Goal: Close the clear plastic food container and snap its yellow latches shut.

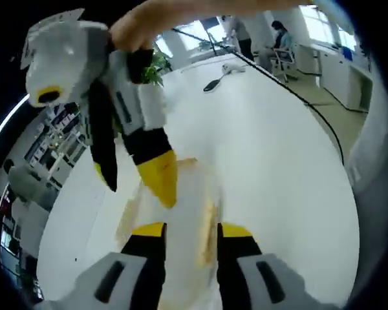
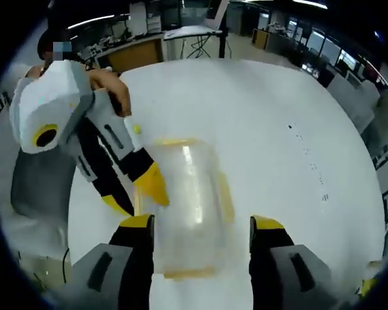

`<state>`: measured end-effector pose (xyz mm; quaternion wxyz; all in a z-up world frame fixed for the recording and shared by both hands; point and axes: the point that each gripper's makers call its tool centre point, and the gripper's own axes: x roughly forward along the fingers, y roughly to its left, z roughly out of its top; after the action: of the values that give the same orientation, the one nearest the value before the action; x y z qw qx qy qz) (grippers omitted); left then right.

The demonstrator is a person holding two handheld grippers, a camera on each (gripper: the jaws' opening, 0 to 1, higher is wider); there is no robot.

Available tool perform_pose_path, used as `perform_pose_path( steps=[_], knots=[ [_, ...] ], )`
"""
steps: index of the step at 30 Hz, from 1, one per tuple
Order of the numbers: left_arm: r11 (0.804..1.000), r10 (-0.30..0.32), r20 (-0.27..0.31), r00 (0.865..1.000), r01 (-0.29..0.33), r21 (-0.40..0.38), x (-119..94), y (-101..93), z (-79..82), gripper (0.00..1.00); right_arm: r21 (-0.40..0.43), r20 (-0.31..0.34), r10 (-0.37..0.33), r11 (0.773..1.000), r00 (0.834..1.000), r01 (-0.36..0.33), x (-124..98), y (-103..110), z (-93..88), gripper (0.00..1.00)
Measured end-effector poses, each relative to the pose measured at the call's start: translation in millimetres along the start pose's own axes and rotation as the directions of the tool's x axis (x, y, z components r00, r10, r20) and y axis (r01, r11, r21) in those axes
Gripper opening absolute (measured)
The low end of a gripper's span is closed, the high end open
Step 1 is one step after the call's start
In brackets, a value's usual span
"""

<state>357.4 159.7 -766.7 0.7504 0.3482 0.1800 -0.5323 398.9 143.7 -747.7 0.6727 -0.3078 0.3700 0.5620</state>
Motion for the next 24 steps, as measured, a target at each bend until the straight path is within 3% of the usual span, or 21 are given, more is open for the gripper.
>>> perform_pose_path(
  steps=[5, 8, 11, 18, 21, 24],
  knots=[
    [1.000, 0.014, -0.029, 0.999, -0.013, 0.010, -8.5, 21.3, -7.7, 0.42, 0.005, 0.015, -0.017, 1.000, 1.000, 0.017, -12.2, 11.2, -15.1, 0.58],
    [0.999, 0.032, -0.079, 0.996, -0.032, 0.005, -12.6, 36.4, -18.0, 0.65, 0.001, 0.019, -0.027, 1.000, 0.999, 0.027, -11.8, 14.7, -24.4, 0.63],
    [0.999, 0.015, -0.067, 0.998, -0.017, -0.028, -15.6, 43.4, -20.6, 0.82, 0.020, 0.014, -0.026, 0.999, 1.000, 0.026, -7.6, 17.8, -35.6, 0.68],
    [0.998, -0.008, -0.098, 0.995, 0.003, -0.060, -10.7, 48.4, -40.6, 0.99, 0.038, 0.017, -0.055, 0.998, 0.998, 0.055, 4.9, 16.3, -51.1, 0.85],
    [0.996, -0.022, -0.119, 0.993, 0.011, -0.093, -3.7, 44.0, -54.8, 0.99, 0.036, 0.043, -0.073, 0.997, 0.996, 0.072, 12.0, 14.1, -51.9, 0.93],
    [0.992, -0.017, -0.127, 0.992, 0.000, -0.129, 3.1, 44.7, -64.4, 0.99, 0.037, 0.050, -0.081, 0.996, 0.995, 0.079, 19.0, 12.3, -53.3, 0.94]
  ],
)
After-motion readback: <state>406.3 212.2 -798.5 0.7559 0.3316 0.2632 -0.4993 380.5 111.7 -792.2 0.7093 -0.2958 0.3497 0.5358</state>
